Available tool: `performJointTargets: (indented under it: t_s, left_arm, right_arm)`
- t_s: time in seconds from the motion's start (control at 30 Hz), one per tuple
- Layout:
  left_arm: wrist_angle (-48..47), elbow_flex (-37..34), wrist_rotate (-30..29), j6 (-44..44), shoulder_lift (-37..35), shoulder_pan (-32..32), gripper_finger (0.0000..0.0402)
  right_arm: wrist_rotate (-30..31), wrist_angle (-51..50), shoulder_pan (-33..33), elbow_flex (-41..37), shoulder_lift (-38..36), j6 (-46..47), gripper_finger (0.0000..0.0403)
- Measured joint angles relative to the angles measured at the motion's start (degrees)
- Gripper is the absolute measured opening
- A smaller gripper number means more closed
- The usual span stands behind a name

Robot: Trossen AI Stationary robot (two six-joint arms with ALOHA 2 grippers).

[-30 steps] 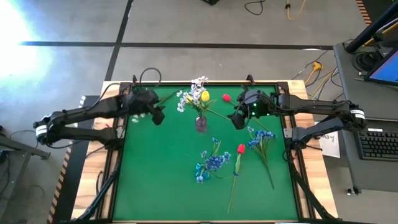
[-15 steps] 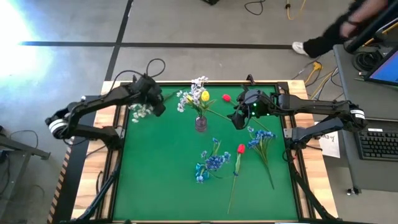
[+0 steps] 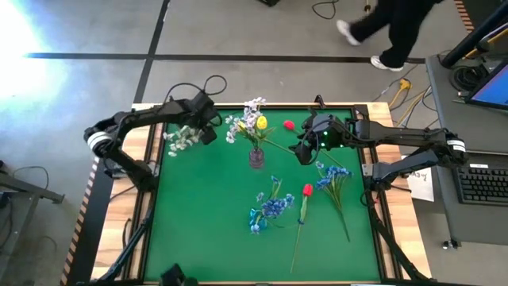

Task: Sort flowers into vase by color
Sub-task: Put the white flowers into the violet vase

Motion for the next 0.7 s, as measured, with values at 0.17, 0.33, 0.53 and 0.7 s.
performJointTargets:
  t_s: [0.17,0.33,0.53,0.7]
  left_arm:
    - [-0.3,1.9,0.0,2.9,4.9,2.0,0.0249]
    - [0.3,2.3,0.8,4.7,8.2,3.4,0.0249]
    - [1.0,2.3,1.3,4.7,11.2,4.4,0.0236]
    - [0.8,2.3,2.3,4.3,11.9,4.4,0.0193]
  right_arm:
    - [0.0,0.0,0.0,0.0,0.0,0.2,0.0288]
    - [0.0,0.0,0.0,0.0,0.0,0.2,0.0288]
    - [0.0,0.0,0.0,0.0,0.0,0.1,0.0288]
    - [0.0,0.0,0.0,0.0,0.0,0.0,0.0288]
